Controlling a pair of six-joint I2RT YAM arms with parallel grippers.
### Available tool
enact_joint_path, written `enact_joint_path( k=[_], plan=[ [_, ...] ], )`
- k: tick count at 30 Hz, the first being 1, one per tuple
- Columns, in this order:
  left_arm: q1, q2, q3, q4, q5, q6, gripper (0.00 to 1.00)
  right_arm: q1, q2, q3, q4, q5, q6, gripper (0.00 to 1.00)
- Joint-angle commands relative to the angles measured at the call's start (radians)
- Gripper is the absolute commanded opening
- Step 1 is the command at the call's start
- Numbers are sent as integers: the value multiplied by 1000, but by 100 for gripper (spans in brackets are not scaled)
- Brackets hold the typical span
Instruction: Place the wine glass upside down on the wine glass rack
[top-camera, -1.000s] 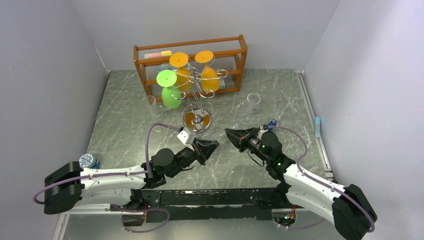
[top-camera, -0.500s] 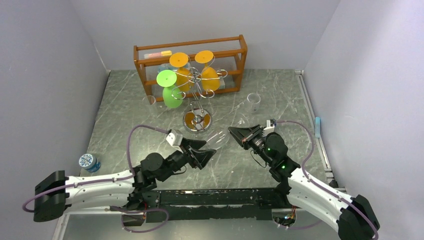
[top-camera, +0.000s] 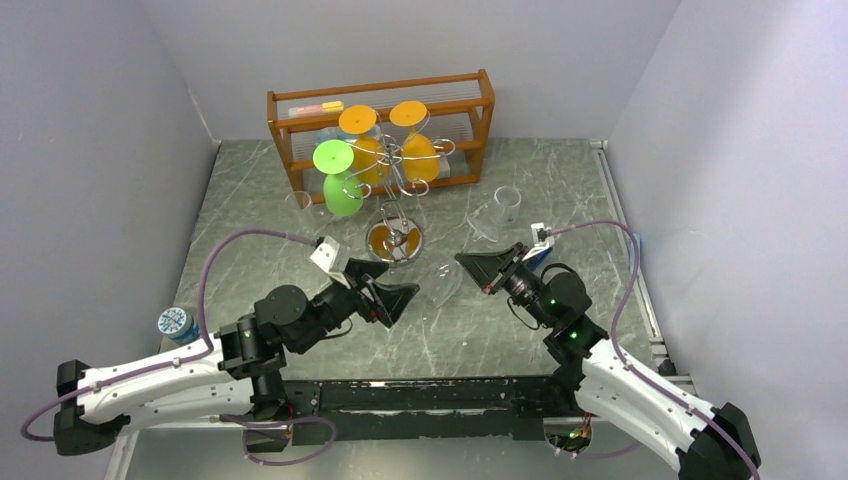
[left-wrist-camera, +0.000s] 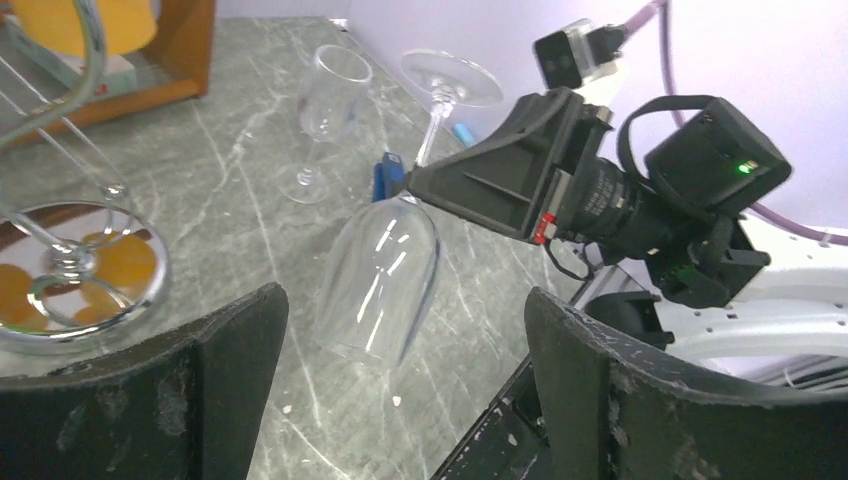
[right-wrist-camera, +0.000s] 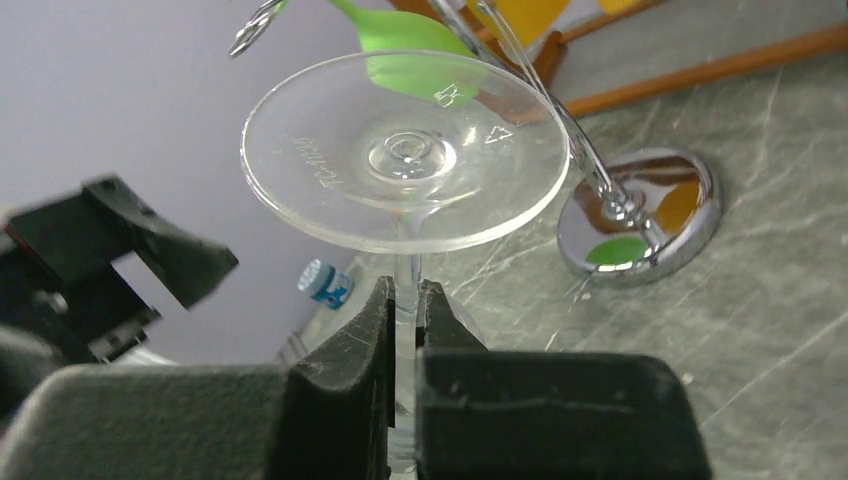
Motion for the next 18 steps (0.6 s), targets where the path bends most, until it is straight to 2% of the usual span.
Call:
enact_joint_path(
  k=[1,3,7,12,18],
  plan=[
    [-5,45,149,-252,-94,37,93,0,-1,99,56,-130,-288,0],
    [-5,66,213,-327,-139,48,94,1,10,164,-10,-178,-382,0],
    [-5,99,325,-426,-229,77,95,0,41,287,-126,-133,-530,0],
    [-5,110,427,-542,-312,90,96,0,130,415,-181,-24,-619,0],
    [-5,32,436,-667,-359,68,96,-16,237,507,-197,118,-675,0]
  ],
)
